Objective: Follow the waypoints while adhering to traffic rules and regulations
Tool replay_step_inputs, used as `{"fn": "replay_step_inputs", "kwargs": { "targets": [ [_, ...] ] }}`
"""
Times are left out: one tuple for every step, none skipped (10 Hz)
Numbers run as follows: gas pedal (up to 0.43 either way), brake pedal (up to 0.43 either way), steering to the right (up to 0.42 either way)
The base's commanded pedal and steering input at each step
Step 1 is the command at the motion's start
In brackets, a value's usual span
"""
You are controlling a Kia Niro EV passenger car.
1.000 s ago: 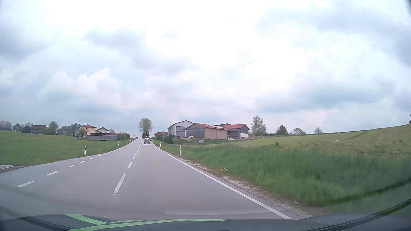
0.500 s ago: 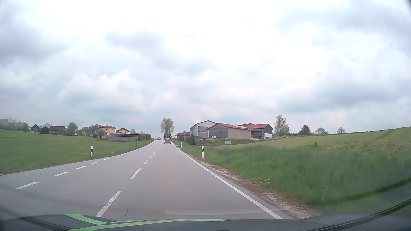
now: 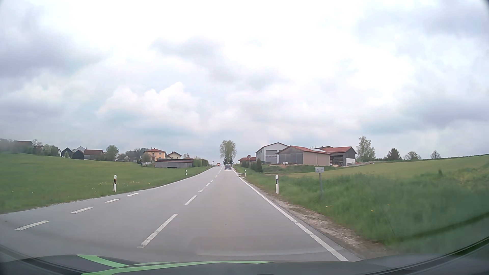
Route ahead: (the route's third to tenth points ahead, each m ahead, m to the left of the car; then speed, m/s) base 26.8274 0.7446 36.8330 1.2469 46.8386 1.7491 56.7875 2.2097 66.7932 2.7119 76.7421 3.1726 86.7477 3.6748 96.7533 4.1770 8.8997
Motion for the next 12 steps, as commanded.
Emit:
{"fn": "replay_step_inputs", "kwargs": {
  "targets": [
    [0.551, 0.000, -0.072],
    [0.551, 0.000, -0.053],
    [0.551, 0.000, -0.034],
    [0.551, 0.000, -0.022],
    [0.551, 0.000, -0.016],
    [0.551, 0.000, -0.012],
    [0.551, 0.000, -0.012],
    [0.551, 0.000, -0.011],
    [0.551, 0.000, -0.008],
    [0.551, 0.000, -0.005],
    [0.551, 0.000, -0.004],
    [0.551, 0.000, -0.003]
  ]
}}
